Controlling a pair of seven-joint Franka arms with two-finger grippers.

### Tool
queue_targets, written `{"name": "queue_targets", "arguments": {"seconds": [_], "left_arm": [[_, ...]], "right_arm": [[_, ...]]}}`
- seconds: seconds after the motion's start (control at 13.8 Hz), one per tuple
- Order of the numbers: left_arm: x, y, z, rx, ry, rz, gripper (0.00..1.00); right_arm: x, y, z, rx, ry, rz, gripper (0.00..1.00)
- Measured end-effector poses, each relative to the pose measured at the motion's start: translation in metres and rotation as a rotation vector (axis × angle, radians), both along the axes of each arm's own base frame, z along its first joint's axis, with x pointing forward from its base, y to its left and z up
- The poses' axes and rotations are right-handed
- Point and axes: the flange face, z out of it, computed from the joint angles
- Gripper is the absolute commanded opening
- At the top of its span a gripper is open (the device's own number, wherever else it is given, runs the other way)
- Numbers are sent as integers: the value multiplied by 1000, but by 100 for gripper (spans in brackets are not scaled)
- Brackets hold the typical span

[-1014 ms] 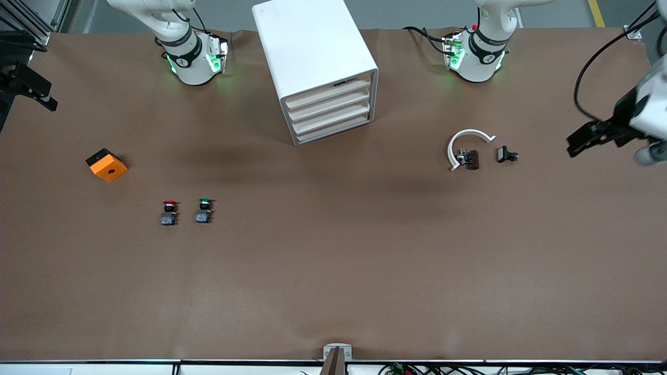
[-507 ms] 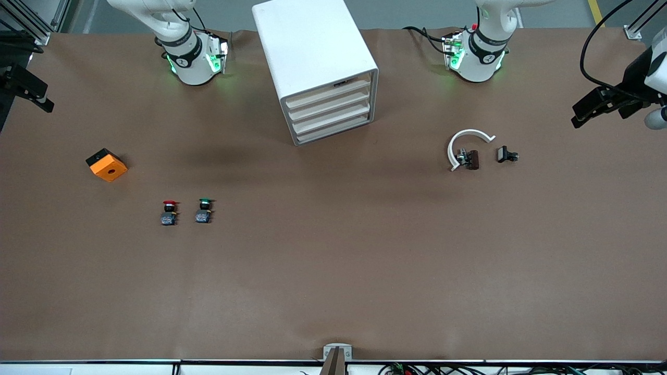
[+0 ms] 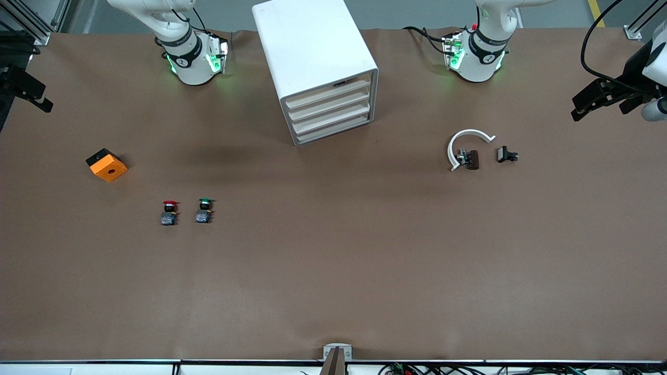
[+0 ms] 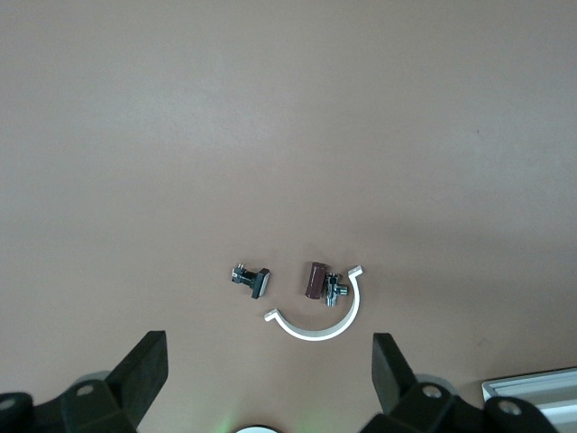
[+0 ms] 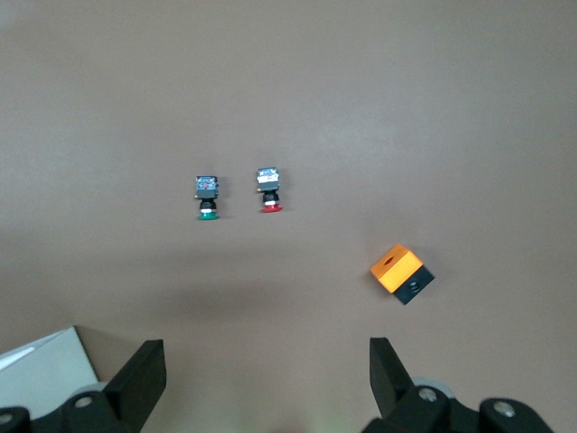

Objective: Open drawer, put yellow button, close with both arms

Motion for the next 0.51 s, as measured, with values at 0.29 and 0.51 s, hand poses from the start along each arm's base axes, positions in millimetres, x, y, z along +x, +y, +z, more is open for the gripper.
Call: {"name": "queue_targets", "arguments": {"seconds": [0.29,0.51], "left_arm": [[-1,-10,-5,-2,11,-22,100],[-1,-13,-7,-1,15,-27,100]], "right_arm": [[0,2,0,5,5,-5,100],[0,2,-1,3,4,48,100]]}}
